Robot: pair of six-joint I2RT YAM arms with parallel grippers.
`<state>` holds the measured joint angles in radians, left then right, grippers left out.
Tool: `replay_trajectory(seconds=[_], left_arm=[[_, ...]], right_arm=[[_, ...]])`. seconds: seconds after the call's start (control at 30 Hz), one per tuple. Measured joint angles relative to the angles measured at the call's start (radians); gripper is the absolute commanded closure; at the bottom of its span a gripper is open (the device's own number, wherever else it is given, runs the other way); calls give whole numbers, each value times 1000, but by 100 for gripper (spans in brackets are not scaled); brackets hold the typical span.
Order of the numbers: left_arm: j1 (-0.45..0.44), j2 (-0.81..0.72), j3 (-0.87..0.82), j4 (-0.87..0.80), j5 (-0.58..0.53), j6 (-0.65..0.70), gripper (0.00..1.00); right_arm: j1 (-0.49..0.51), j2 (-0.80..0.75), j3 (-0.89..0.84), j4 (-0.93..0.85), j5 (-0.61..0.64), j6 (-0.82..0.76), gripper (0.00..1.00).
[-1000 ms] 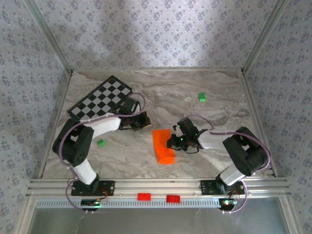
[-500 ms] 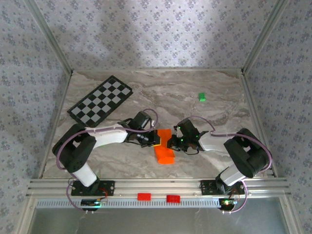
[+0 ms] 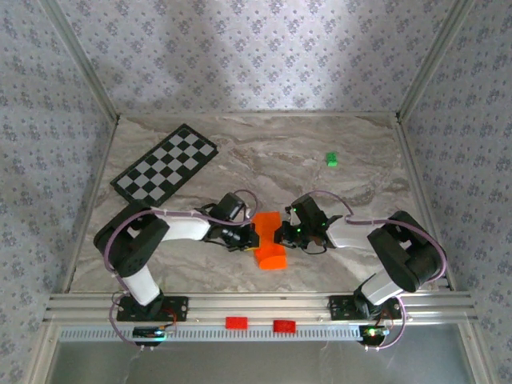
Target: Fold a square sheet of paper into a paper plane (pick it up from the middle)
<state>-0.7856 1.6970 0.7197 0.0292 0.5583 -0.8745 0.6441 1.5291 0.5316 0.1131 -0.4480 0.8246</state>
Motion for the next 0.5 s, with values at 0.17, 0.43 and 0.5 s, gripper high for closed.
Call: replay_trajectory(seconds=[0.17, 0.43, 0.5], left_arm=[[-1, -19, -33, 35, -17, 31, 100], [-2, -158, -61, -34, -52, 9, 100], [-6, -180, -57, -20, -42, -10, 100]], right_arm=[[0, -4, -8, 11, 3, 1, 100], [3, -11, -17, 19, 15, 15, 100], [3, -11, -18, 21, 15, 19, 100]])
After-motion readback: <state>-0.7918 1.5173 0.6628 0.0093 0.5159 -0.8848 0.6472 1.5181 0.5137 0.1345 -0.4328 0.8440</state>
